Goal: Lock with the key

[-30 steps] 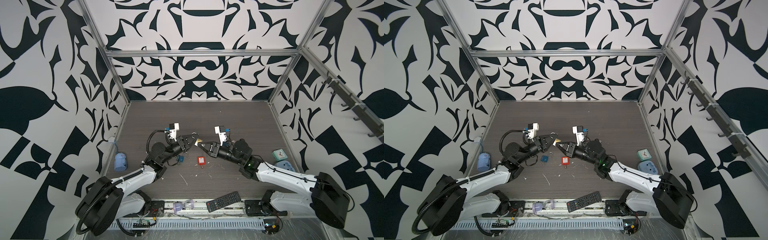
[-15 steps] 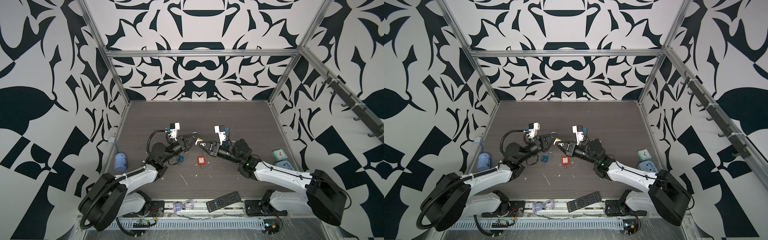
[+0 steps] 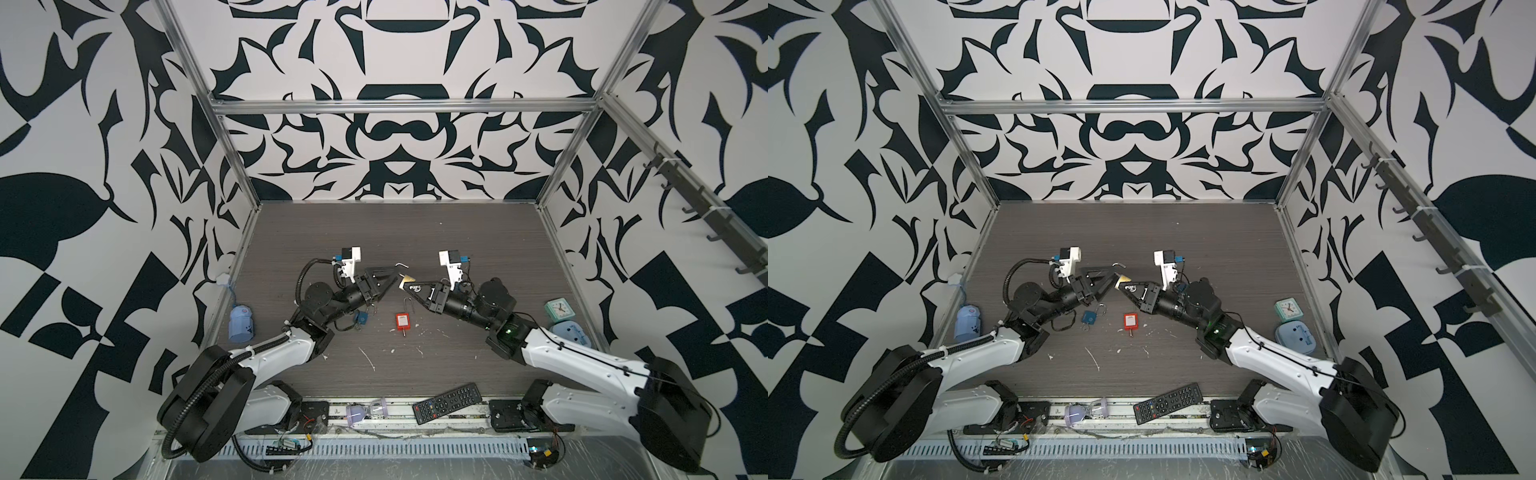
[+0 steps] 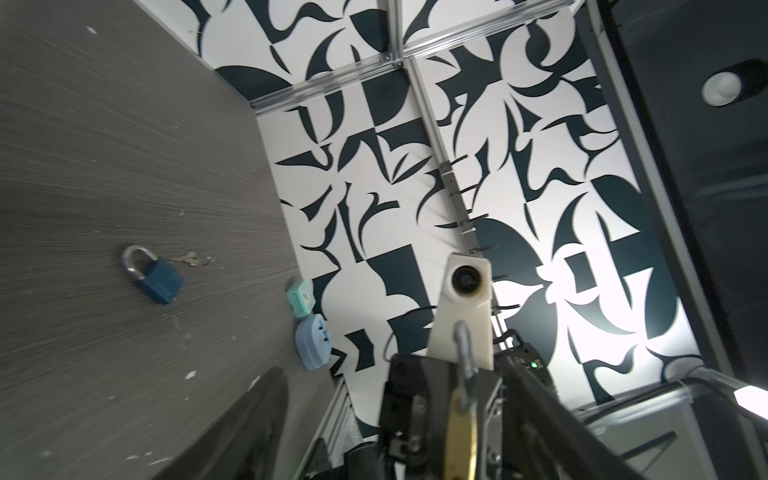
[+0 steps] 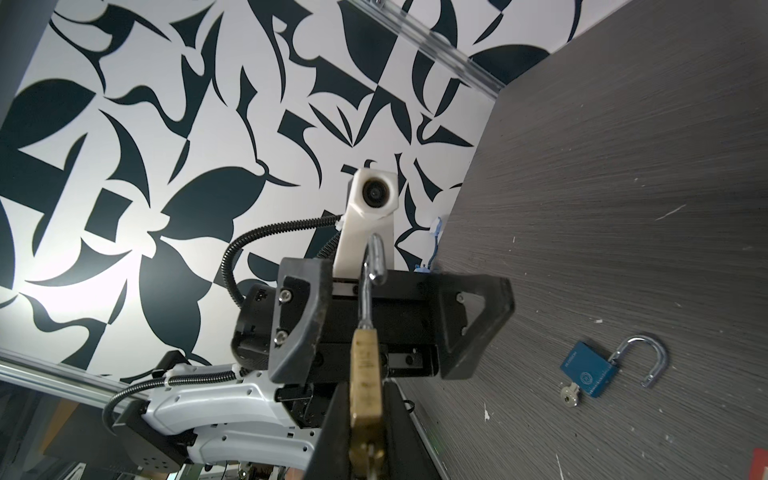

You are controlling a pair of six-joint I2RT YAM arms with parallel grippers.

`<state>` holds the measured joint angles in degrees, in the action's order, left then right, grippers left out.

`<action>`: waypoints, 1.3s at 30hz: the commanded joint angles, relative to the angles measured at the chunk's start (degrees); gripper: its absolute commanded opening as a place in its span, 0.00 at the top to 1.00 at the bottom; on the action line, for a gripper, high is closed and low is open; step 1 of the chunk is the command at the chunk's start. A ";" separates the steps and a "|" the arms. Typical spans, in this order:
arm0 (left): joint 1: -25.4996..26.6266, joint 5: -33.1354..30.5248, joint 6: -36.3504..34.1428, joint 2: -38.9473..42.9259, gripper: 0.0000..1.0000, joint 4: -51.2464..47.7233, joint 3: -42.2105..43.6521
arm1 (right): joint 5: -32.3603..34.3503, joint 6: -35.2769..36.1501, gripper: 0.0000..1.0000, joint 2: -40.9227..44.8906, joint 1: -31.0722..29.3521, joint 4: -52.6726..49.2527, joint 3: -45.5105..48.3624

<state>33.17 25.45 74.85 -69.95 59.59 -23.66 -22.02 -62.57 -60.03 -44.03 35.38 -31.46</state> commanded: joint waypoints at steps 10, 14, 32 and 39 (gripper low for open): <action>-1.53 3.15 -41.44 6.70 0.00 -59.03 -24.29 | 10.59 14.76 1.00 16.04 2.11 -67.74 -10.53; -1.22 6.13 -41.70 6.17 0.00 -59.50 -25.68 | -3.80 10.24 1.00 16.88 2.10 -57.54 -7.72; 4.45 10.37 -45.18 4.99 0.04 -61.70 -28.72 | -14.13 2.06 1.00 13.57 2.11 -41.55 -6.06; 4.52 12.43 -46.57 4.97 0.04 -62.71 -29.14 | -16.95 2.27 1.00 11.17 2.53 -41.09 -7.74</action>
<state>37.52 35.70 29.87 -65.28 -2.39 -51.33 -36.58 -60.34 -48.88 -41.78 -9.89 -36.60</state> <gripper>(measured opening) 0.960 0.130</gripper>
